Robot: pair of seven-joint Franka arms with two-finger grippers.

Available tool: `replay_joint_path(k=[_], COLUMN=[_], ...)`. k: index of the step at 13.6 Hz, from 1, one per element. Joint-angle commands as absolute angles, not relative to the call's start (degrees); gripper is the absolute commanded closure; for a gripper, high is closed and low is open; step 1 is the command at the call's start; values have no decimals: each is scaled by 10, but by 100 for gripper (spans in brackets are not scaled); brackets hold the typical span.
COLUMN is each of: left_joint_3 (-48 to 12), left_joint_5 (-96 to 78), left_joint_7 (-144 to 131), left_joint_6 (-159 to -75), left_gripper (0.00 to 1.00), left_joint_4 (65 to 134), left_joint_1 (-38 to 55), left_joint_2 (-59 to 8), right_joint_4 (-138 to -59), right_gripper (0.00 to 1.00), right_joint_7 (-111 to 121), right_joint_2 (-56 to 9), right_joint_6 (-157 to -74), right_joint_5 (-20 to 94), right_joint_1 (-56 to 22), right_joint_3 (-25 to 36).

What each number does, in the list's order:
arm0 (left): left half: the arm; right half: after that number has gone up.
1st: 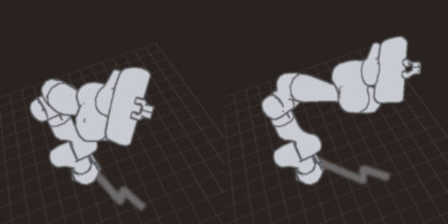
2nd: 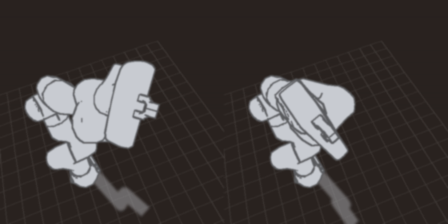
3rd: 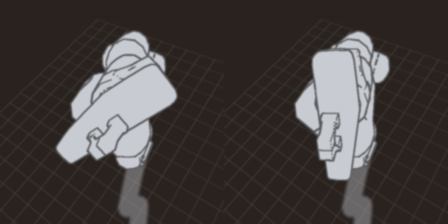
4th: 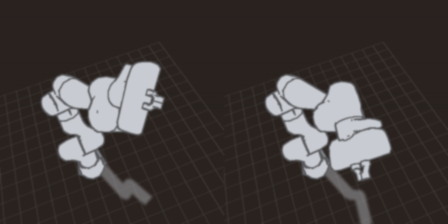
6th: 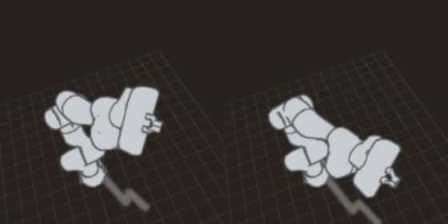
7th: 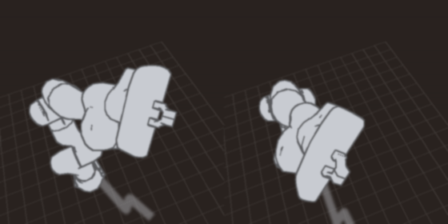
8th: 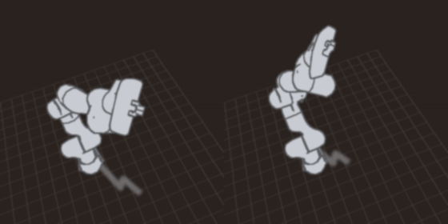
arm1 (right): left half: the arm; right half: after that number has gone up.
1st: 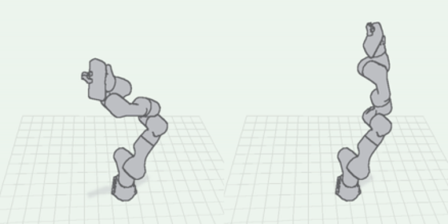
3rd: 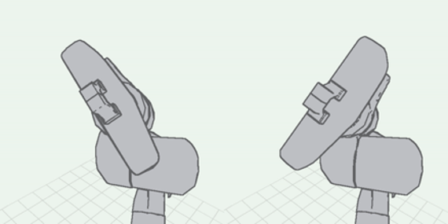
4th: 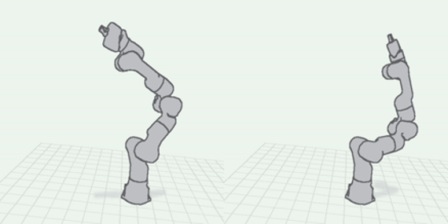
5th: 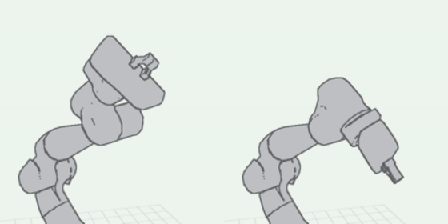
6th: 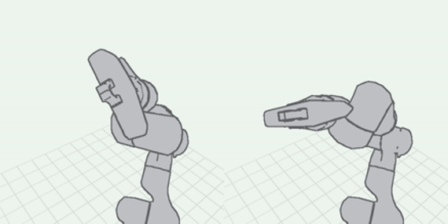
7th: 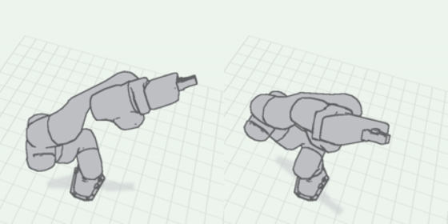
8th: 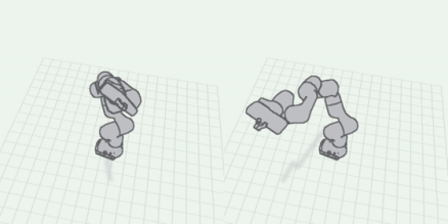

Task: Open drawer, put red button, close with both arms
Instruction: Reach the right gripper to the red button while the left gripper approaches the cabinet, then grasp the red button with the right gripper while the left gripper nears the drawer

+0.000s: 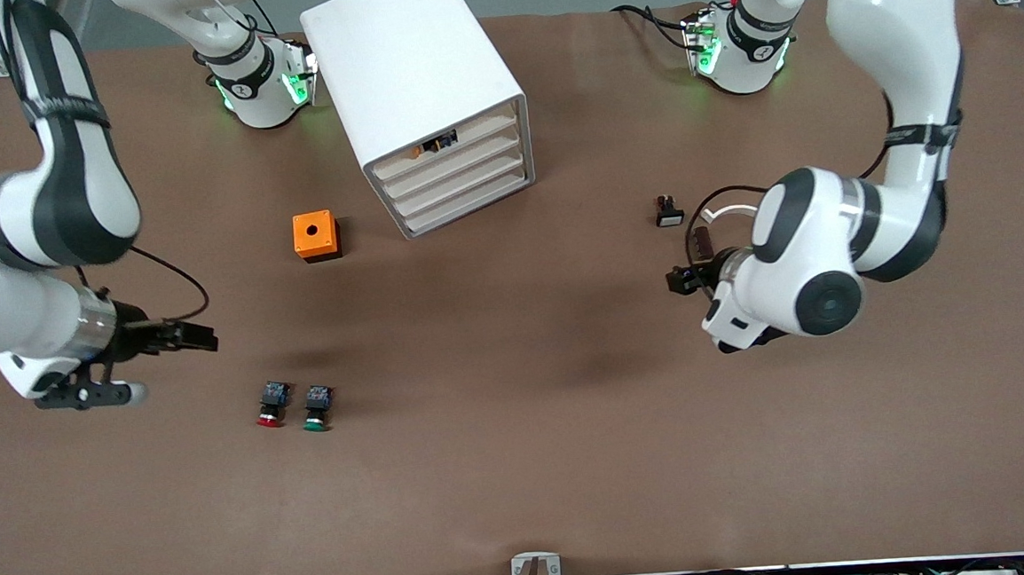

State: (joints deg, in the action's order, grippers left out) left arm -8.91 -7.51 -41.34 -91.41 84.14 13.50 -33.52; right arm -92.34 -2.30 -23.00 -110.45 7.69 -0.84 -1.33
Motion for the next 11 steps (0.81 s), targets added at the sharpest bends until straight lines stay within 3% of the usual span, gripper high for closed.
replay_joint_path(k=[1, 5, 11], left_joint_3=[-86, -86, -86], left_joint_5=[-91, -184, -380], left_joint_7=[-586, -807, -1036], left_joint_6=[-930, -980, -980], left_gripper=[0, 0, 1], left_joint_4=[819, 820, 821], left_joint_1=[195, 257, 292], left_joint_2=[-368, -409, -428], right_joint_4=[-910, -911, -912], right_gripper=[0, 0, 0], right_joint_7=[-47, -43, -38], right_joint_2=[-301, -373, -410], right_joint_6=[-1157, -1237, -1259], right_joint_5=[146, 151, 135], right_joint_1=[-7, -19, -22], right_joint_3=[-17, -17, -17])
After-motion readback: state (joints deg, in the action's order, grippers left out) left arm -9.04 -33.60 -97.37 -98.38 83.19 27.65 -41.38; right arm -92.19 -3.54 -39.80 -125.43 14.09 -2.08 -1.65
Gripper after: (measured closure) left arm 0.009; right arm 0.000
